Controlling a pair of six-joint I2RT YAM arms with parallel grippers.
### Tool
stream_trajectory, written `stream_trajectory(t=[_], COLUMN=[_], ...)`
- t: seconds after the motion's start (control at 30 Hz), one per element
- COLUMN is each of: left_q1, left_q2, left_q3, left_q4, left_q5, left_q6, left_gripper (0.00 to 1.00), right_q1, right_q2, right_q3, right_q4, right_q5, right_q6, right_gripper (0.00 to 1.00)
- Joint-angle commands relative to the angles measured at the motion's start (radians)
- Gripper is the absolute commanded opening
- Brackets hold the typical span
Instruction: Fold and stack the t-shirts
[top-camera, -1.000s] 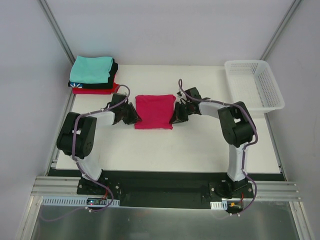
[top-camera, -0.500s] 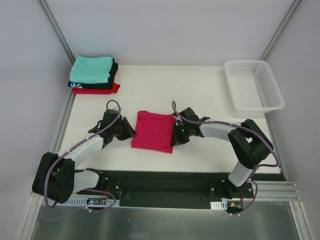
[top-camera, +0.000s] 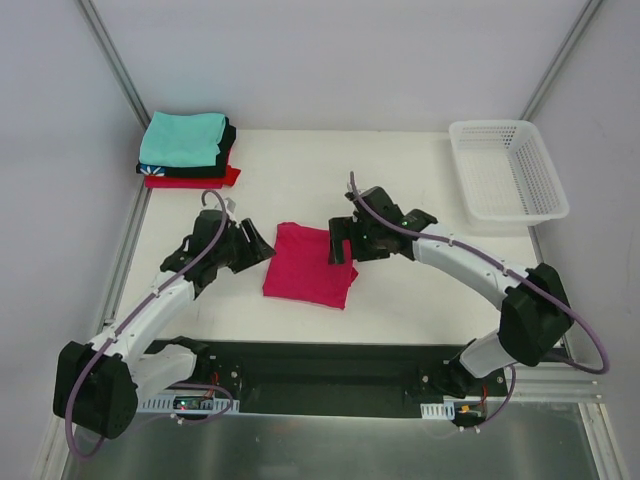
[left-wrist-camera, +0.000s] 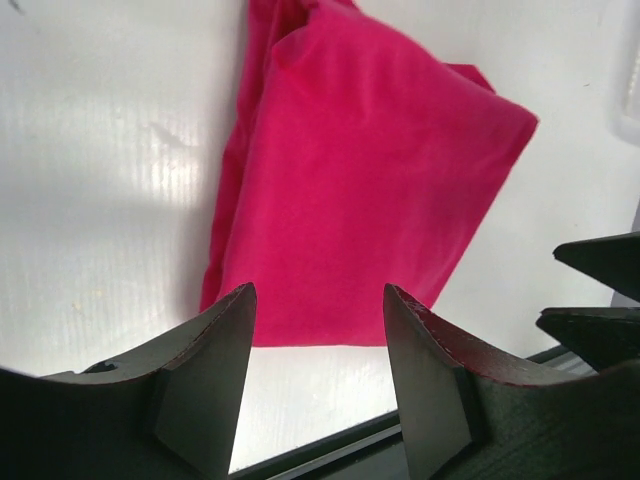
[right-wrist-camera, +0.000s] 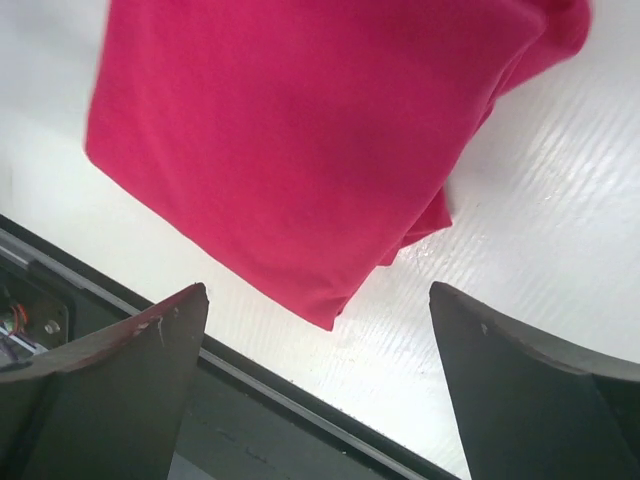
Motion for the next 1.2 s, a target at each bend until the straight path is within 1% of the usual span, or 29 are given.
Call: stream_trajectory(t=[0.0,0.03,0.07,0.1,0.13,0.2,0.23,0.27,0.3,0.37,0.4,0.47,0.57,0.63,0.9,1.17], left_q1=[-0.019,-0.023,-0.025,-0.028,-0.029,-0.040,-0.042,-0.043,-0.042,-0.042,-0.042,-0.042,-0.043,-0.045,-0.051,-0.068], left_q2=[0.034,0.051,0.085,0.103,0.123,0.191,0.220,0.281,0.315,0.410,0.441,0.526,0.627,0.677,0.636,0.662], left_q3=[0.093,0.120,0.137,0.172,0.192,0.258,0.284,0.309,0.365,0.418,0.467,0.510,0.585,0.625,0.619,0.643], left_q4=[-0.020,-0.020,-0.018,-0.015,-0.012,-0.015,-0.020,-0.028,-0.041,-0.072,-0.077,-0.095,-0.147,-0.170,-0.224,-0.261], left_q5=[0.002,-0.004,-0.015,-0.018,-0.029,-0.100,-0.124,-0.169,-0.185,-0.187,-0.170,-0.142,-0.144,-0.164,-0.151,-0.151], left_q6=[0.007,0.015,0.026,0.047,0.061,0.128,0.151,0.193,0.210,0.247,0.253,0.267,0.279,0.281,0.230,0.208], left_gripper=[0.54,0.53,0.53,0.53,0.52,0.52,0.52,0.53,0.55,0.57,0.56,0.54,0.50,0.44,0.29,0.27], right_q1=[0.000,-0.002,-0.008,-0.014,-0.022,-0.049,-0.057,-0.060,-0.060,-0.060,-0.060,-0.061,-0.063,-0.069,-0.107,-0.109], right_q2=[-0.057,-0.054,-0.041,-0.028,-0.016,0.053,0.085,0.110,0.162,0.187,0.185,0.167,0.113,0.075,0.033,0.039], right_q3=[0.129,0.146,0.166,0.192,0.207,0.238,0.294,0.321,0.353,0.399,0.399,0.375,0.335,0.312,0.232,0.214], right_q4=[-0.124,-0.142,-0.153,-0.161,-0.162,-0.182,-0.225,-0.249,-0.277,-0.329,-0.335,-0.342,-0.354,-0.362,-0.355,-0.337], right_q5=[0.120,0.120,0.180,0.189,0.167,0.151,0.168,0.183,0.204,0.263,0.283,0.327,0.370,0.402,0.410,0.386], right_q6=[-0.034,-0.039,-0.039,-0.040,-0.048,-0.047,-0.047,-0.044,-0.039,-0.016,-0.007,0.015,0.015,0.009,-0.008,-0.002], right_gripper=[0.96,0.96,0.96,0.96,0.96,0.96,0.96,0.96,0.96,0.96,0.96,0.96,0.96,0.96,0.96,0.96])
